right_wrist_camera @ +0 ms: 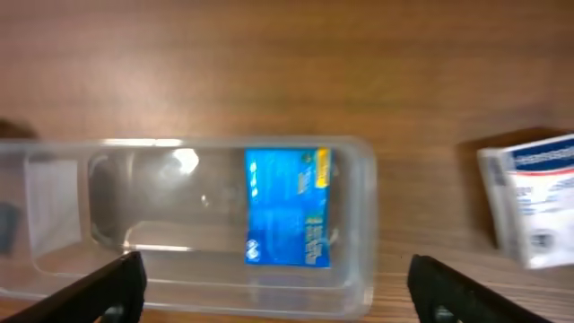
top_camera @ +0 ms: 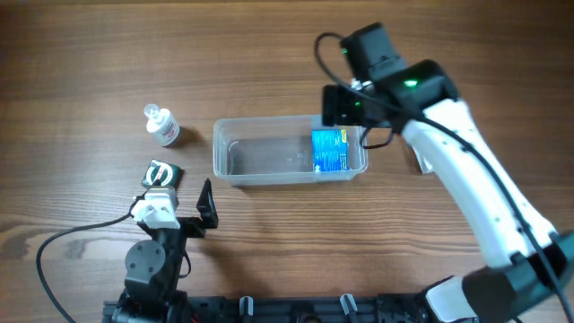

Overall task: Pack container
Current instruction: 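Move the right gripper back and grasp the white Hansaplast box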

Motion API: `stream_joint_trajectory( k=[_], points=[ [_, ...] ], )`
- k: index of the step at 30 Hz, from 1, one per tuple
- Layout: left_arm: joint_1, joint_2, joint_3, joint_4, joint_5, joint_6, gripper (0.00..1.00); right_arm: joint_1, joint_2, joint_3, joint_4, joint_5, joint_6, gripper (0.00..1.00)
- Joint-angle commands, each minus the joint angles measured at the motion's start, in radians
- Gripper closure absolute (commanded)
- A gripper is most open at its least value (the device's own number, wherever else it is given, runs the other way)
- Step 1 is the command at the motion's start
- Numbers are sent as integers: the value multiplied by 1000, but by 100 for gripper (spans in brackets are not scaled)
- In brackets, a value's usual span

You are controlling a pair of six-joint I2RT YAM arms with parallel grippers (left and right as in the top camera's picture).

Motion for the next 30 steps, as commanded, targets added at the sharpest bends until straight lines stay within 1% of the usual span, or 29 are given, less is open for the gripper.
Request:
stream_joint_trajectory(
  k=[1, 3, 5, 8, 9, 12, 15, 17, 23, 30],
  points=[
    [-7, -1, -2, -1, -16, -2, 0, -120, -61, 20, -18, 57, 15, 0],
    [-7, -1, -2, -1, -16, -2, 0, -203, -70, 20, -27, 56, 13, 0],
    [-7, -1, -2, -1, -16, -2, 0, -271, -66, 15, -30, 30, -29, 0],
    [-7, -1, -2, -1, -16, -2, 0, -364, -43, -9, -30, -32, -190, 1],
    [-7, -1, -2, -1, -16, -2, 0, -394, -23, -27, -29, -30, -270, 0],
    [-7, -1, -2, -1, -16, -2, 0, -426, 19, -59, -6, -29, -406, 0],
    [-7, -1, -2, -1, -16, -2, 0, -452, 62, -84, 33, -29, -474, 0],
    [-7, -1, -2, -1, -16, -2, 0, -471, 99, -86, 51, -16, -513, 1],
    [-7, -1, -2, -1, -16, -2, 0, -517, 216, -86, 66, 5, -518, 1],
    [-7, -1, -2, -1, -16, -2, 0, -534, 371, -86, 67, 12, -562, 1]
  ],
)
